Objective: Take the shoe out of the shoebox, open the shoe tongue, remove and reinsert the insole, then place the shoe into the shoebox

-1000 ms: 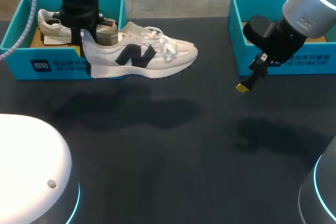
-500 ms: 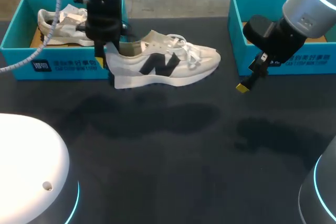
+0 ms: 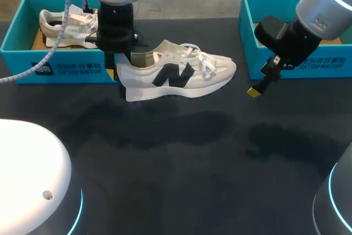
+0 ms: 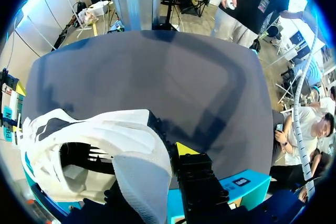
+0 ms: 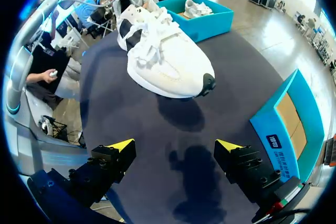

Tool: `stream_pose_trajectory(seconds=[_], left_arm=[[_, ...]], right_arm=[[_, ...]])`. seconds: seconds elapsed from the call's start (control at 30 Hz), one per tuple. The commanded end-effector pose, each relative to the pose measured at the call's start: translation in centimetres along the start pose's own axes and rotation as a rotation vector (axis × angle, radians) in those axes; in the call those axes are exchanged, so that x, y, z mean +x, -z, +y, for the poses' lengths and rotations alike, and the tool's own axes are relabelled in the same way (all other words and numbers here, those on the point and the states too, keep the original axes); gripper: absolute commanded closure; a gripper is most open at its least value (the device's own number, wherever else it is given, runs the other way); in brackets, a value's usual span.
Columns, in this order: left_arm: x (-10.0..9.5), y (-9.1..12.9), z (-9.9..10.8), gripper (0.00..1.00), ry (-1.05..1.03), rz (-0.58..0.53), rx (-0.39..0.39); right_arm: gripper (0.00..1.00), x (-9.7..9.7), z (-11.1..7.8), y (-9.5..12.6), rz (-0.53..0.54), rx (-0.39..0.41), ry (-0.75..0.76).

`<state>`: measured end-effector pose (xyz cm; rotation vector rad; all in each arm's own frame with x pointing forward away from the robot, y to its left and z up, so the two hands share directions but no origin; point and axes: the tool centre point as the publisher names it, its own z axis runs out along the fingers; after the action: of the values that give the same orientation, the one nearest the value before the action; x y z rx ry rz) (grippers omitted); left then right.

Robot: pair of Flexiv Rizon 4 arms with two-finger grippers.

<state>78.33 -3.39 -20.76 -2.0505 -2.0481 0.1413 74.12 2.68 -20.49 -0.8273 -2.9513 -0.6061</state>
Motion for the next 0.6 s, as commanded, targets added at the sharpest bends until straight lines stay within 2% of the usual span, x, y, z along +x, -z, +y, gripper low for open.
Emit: stream_pose_trajectory(seconds=[0.03, 0.4, 0.6], left_arm=[[0.1, 0.1, -0.1, 1.00, -0.001, -0.002, -0.002], [0.1, 0.1, -0.1, 1.00, -0.001, -0.002, -0.002], [-0.2, -1.2, -0.4, 1.00, -0.001, 0.017, -0.020]], right_arm=[[0.00, 0.0, 0.0, -0.1, 0.001, 0.002, -0.001], [0.00, 0.0, 0.0, -0.1, 0.001, 0.002, -0.001], [0.00, 0.0, 0.0, -0.1, 0.001, 0.002, -0.001]])
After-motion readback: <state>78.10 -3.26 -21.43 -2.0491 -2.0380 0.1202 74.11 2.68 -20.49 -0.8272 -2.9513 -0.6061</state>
